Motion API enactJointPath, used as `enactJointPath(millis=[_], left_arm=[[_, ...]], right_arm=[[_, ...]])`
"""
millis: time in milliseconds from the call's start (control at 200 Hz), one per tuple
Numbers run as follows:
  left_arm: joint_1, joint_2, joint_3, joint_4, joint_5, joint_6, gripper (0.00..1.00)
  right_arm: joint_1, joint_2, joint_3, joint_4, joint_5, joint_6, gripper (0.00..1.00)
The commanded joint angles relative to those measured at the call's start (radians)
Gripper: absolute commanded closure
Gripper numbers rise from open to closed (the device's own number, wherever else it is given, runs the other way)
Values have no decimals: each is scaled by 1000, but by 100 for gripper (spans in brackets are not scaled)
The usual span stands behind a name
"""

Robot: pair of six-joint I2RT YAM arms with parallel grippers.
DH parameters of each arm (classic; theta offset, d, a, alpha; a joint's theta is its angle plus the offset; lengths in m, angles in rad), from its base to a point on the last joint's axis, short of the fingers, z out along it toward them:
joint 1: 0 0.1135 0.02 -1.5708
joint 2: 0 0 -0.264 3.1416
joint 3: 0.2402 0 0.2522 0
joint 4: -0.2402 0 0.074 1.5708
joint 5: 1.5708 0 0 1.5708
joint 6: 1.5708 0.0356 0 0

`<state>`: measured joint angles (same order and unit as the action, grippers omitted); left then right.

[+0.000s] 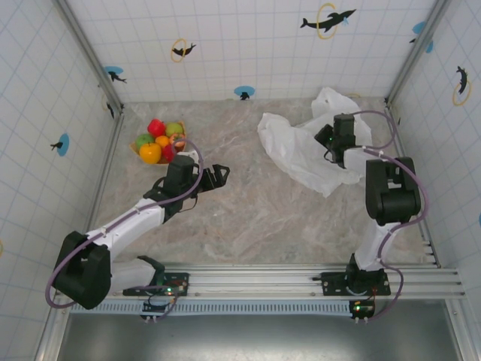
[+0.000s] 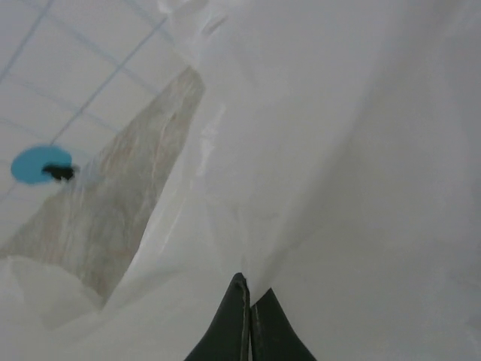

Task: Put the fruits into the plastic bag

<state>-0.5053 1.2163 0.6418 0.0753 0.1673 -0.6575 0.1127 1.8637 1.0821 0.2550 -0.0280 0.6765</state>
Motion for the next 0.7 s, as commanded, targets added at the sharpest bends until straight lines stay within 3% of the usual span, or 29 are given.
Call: enactJointPath(millis=[0,125,250,465,696], left_arm=[[-10,13,21,-3,-21,14,2],[-10,35,25,67,5,14,2],[-17,66,26,199,139,-4,2],[-123,192,125,201,235,74,2],[-290,331,153,304,356,53,2]], right_arm=[[-4,-98,-14,-137,-197,-262,99],[-3,-211,-85,-304,-345,-437,100],[11,-319,-155,-417,-472,-570,100],[31,-380,-141,-579,-479,-774,100],[58,-298,-11,-610,-475,-775,100]])
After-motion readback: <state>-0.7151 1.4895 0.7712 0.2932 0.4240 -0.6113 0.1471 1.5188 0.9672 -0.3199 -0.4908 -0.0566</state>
